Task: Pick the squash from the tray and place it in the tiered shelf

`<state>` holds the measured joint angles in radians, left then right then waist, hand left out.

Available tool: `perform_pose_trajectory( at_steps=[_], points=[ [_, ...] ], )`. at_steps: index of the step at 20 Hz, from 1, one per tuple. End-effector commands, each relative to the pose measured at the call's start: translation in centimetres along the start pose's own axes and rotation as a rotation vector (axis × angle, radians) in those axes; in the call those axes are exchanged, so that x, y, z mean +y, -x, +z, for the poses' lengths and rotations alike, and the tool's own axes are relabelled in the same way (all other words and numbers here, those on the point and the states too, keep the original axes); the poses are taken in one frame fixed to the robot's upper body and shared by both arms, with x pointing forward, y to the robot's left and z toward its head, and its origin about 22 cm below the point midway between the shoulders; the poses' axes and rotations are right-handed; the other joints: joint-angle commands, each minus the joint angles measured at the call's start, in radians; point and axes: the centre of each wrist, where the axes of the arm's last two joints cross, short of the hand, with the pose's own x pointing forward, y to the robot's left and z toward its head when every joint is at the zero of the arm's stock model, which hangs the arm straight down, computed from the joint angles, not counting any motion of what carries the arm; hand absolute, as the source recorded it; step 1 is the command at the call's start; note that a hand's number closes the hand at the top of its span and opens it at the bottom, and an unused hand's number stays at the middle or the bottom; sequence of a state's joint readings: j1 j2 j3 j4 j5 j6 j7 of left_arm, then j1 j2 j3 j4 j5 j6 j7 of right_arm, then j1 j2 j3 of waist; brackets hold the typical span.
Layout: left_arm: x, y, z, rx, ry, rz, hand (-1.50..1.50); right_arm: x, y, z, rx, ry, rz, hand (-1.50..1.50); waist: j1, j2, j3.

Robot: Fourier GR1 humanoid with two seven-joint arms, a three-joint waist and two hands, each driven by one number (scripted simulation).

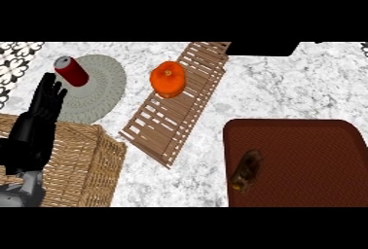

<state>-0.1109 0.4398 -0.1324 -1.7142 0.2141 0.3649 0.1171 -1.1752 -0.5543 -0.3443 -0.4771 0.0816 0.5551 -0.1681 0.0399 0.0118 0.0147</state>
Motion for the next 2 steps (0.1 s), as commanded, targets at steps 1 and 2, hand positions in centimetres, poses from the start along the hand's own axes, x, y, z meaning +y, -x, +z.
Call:
perform_pose_trajectory(
  at_steps=[1, 2],
  points=[
    [-2.8, 1.8, 0.1, 0.043, 0.02, 0.032, 0.0, -2.5, -0.4, 1.3, -0.014, -0.013, 0.006, -1.5, 0.004, 0.014, -0.013],
    [-1.5, 1.1, -0.1, 0.043, 0.026, 0.024, 0.0, -3.1, -0.2, 1.8, -0.031, -0.019, -0.011, -1.5, 0.005, 0.01, -0.013]
  ],
)
